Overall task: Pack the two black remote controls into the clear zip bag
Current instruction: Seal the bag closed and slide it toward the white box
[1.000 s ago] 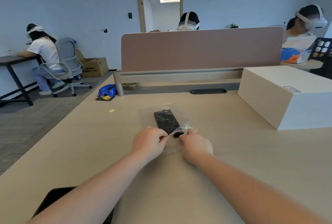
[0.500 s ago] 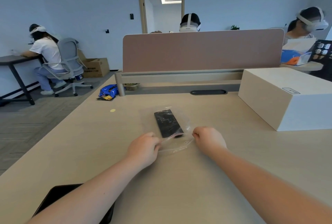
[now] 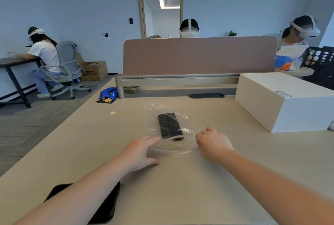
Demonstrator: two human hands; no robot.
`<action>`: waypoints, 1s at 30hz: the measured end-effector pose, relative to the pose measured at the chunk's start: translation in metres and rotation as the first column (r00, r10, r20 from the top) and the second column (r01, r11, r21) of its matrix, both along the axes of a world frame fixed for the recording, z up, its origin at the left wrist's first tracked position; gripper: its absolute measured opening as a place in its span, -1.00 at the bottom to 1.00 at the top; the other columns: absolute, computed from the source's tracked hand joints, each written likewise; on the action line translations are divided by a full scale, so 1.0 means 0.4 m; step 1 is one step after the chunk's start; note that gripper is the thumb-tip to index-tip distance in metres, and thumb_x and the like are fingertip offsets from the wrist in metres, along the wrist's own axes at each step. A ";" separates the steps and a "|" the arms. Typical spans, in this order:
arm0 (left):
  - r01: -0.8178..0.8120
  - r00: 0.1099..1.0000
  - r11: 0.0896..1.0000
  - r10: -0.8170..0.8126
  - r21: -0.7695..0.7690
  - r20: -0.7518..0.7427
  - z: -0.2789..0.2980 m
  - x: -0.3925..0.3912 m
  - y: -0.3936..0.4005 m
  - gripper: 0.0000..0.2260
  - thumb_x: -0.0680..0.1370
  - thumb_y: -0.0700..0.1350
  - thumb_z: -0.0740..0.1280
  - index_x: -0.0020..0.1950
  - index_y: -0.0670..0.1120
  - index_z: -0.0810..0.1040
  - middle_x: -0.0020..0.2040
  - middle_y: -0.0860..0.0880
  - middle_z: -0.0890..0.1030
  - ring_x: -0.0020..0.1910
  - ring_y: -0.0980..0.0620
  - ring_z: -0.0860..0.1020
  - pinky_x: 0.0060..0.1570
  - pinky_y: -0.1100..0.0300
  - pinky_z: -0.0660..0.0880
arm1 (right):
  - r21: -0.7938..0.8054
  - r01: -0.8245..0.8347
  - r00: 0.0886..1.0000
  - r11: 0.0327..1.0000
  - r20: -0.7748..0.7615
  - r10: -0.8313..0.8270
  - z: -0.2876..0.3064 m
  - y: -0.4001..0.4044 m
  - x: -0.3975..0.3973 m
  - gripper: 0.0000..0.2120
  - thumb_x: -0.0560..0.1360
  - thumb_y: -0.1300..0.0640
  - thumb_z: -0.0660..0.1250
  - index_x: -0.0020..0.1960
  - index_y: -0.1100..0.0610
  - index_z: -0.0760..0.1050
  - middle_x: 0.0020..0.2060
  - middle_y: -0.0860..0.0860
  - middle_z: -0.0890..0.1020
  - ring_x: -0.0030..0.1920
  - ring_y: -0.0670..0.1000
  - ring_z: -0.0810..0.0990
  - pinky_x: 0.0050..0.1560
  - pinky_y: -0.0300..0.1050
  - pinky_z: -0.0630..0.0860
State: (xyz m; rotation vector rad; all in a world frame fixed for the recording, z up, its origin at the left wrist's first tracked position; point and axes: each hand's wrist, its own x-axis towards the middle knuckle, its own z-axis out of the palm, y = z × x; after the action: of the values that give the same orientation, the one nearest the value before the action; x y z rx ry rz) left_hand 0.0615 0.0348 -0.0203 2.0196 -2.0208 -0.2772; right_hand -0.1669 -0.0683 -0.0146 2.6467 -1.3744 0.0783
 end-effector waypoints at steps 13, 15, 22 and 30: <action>0.129 0.799 0.954 0.062 -0.271 0.598 -0.027 0.032 0.020 -0.80 0.17 -0.05 0.53 -0.47 -0.02 0.52 -0.52 0.09 0.51 -0.53 0.09 0.54 -0.67 0.34 0.19 | 0.060 -0.389 0.921 0.919 0.040 0.387 -0.030 0.038 0.064 -0.53 0.60 -0.07 0.13 0.48 -0.02 0.22 0.47 -0.04 0.32 0.49 0.02 0.23 0.48 -0.08 0.16; 0.136 0.798 0.947 0.069 -0.292 0.598 -0.032 0.037 0.020 -0.82 0.17 -0.06 0.50 -0.48 -0.02 0.51 -0.53 0.08 0.51 -0.52 0.08 0.54 -0.63 0.34 0.14 | 0.011 -0.425 0.905 0.905 0.045 0.424 -0.048 0.036 0.084 -0.56 0.59 -0.05 0.14 0.44 0.01 0.27 0.40 -0.04 0.41 0.42 0.04 0.34 0.40 -0.05 0.31; 0.197 0.805 0.909 0.064 -0.368 0.590 -0.050 0.053 0.008 -0.74 0.36 0.00 0.23 -0.50 -0.06 0.49 -0.54 0.04 0.51 -0.53 0.03 0.53 -0.66 0.36 0.28 | -0.403 -0.543 0.728 0.736 0.210 0.652 -0.093 0.043 0.148 -0.57 0.20 0.09 0.61 0.04 0.12 0.65 -0.09 -0.03 0.74 -0.15 0.00 0.72 -0.24 -0.19 0.66; 0.255 0.786 0.881 0.051 -0.398 0.616 -0.054 0.066 -0.003 -0.74 0.36 0.01 0.18 -0.48 -0.03 0.51 -0.53 0.07 0.52 -0.52 0.08 0.54 -0.66 0.38 0.28 | -0.352 -0.514 0.784 0.782 0.179 0.595 -0.118 0.034 0.211 -0.78 0.03 0.29 0.48 -0.35 0.10 0.59 -0.47 -0.06 0.64 -0.38 -0.01 0.66 -0.37 -0.27 0.58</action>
State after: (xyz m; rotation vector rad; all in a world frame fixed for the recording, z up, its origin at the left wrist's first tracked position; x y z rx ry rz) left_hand 0.0879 0.0335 -0.0420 1.8094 -2.2512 0.8948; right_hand -0.0826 -0.0546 -0.0616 2.7539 -0.5047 0.6958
